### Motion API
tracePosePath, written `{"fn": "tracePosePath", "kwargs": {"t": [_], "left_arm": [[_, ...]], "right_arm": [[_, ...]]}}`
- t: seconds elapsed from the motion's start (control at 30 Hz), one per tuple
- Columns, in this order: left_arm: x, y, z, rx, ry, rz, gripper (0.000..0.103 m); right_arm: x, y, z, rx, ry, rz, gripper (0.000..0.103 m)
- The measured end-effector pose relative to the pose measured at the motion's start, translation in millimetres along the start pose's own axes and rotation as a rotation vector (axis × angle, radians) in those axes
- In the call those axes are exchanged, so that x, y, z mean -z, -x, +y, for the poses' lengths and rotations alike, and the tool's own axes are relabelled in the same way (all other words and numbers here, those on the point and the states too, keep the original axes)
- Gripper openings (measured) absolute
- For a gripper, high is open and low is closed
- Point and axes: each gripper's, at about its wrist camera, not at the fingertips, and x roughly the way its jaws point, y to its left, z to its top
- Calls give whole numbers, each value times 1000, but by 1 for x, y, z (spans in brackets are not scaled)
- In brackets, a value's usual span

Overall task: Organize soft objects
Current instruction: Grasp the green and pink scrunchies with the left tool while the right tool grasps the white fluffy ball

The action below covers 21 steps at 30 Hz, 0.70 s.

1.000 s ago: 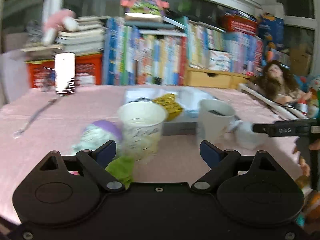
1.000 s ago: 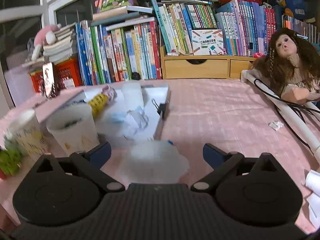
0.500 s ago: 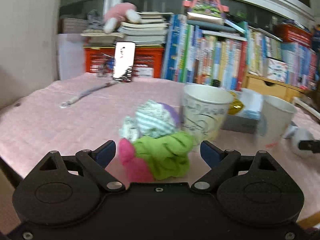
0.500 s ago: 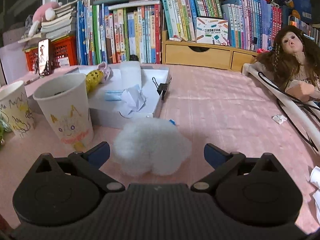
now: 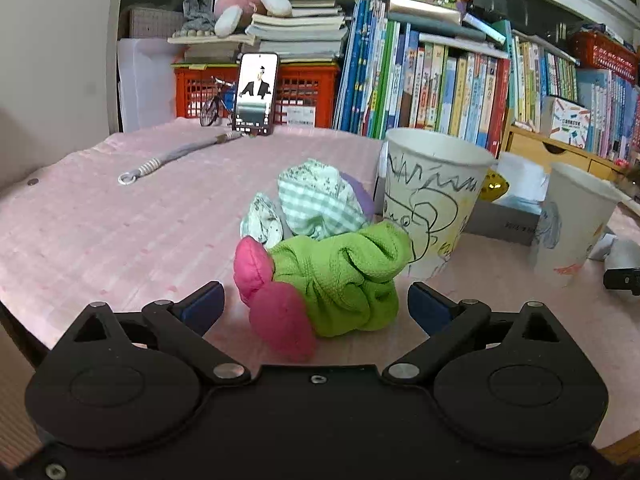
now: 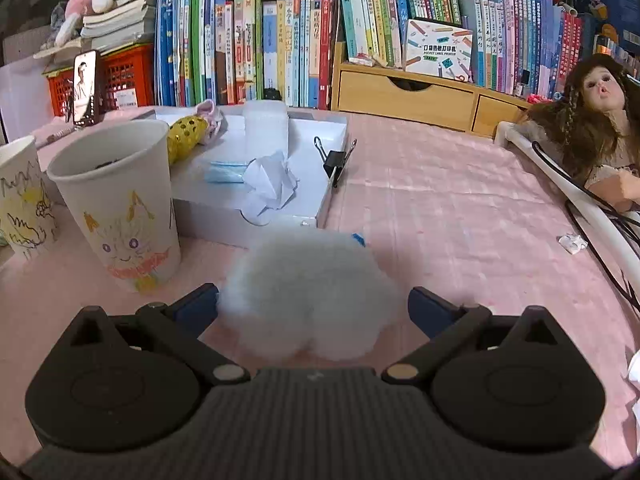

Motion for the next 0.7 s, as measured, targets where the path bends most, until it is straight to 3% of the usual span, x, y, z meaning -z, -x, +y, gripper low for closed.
{"fn": "tracePosePath", "kwargs": {"t": [0.23, 0.53, 0.7], "left_arm": [[1, -9, -5, -17, -44, 19, 90], [-1, -8, -8, -13, -74, 8, 71], [-2, -4, -9, -2, -83, 10, 59]], "right_arm": [[-1, -9, 2, -1, 3, 20, 103], [-1, -11, 3, -12, -9, 22, 102], [-1, -6, 3, -5, -27, 0, 92]]}}
